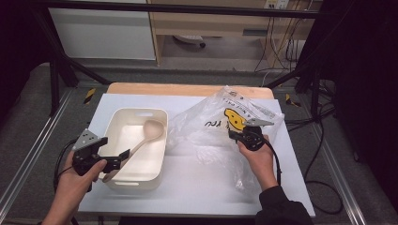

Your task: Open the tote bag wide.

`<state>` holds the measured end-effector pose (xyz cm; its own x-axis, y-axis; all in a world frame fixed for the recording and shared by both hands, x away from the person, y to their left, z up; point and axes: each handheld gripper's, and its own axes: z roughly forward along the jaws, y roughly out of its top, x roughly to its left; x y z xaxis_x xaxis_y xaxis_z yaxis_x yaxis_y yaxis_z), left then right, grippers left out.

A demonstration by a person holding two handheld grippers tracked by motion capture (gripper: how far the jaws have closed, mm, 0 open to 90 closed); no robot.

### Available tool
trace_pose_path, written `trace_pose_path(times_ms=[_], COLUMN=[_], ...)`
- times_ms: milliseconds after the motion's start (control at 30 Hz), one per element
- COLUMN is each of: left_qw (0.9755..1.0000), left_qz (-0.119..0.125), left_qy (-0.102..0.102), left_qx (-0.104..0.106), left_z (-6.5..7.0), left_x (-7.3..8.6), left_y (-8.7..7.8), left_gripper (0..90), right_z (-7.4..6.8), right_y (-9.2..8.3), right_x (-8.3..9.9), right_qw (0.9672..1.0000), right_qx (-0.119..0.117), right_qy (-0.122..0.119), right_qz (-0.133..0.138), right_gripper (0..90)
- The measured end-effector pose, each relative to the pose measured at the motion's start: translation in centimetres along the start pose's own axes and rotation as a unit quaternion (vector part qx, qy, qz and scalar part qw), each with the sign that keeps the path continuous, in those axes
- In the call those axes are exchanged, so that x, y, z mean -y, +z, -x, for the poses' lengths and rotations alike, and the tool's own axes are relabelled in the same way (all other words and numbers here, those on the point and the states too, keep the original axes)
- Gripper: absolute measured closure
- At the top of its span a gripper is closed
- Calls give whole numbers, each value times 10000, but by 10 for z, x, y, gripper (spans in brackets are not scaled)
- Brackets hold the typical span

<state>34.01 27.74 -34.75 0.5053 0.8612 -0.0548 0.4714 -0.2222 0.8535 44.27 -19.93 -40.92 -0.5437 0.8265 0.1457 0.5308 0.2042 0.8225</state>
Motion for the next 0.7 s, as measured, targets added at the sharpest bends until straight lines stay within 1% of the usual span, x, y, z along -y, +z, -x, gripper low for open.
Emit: trace_pose_path(times_ms=[100, 300, 367, 433, 467, 600, 700], left_qw=[10000, 9998, 9997, 9994, 9993, 9989, 9986], left_qz=[-84, -208, -239, -331, -362, -450, -500], left_qy=[-9, -2, -14, 18, 18, -117, -151], left_qx=[36, -20, 4, -81, -81, -33, -8], left_z=[1, 1, 2, 2, 1, -1, -2], left_x=[-1, -2, -1, -1, 0, 2, 3], left_y=[3, 10, 11, 12, 13, 17, 18], left_gripper=[63, 76, 76, 80, 88, 96, 95], right_z=[0, 0, 1, 1, 2, 1, 2], right_y=[-1, -1, -1, -1, -1, -1, -1], right_x=[0, 1, 1, 1, 1, 1, 1], right_qw=[10000, 10000, 10000, 10000, 10000, 10000, 10000], right_qx=[4, 2, 5, 14, 16, 8, 4], right_qy=[2, 11, -3, 15, 13, 24, 26], right_qz=[-7, -2, 5, 1, 2, 7, 11], right_gripper=[900, 900, 900, 900, 900, 900, 900])
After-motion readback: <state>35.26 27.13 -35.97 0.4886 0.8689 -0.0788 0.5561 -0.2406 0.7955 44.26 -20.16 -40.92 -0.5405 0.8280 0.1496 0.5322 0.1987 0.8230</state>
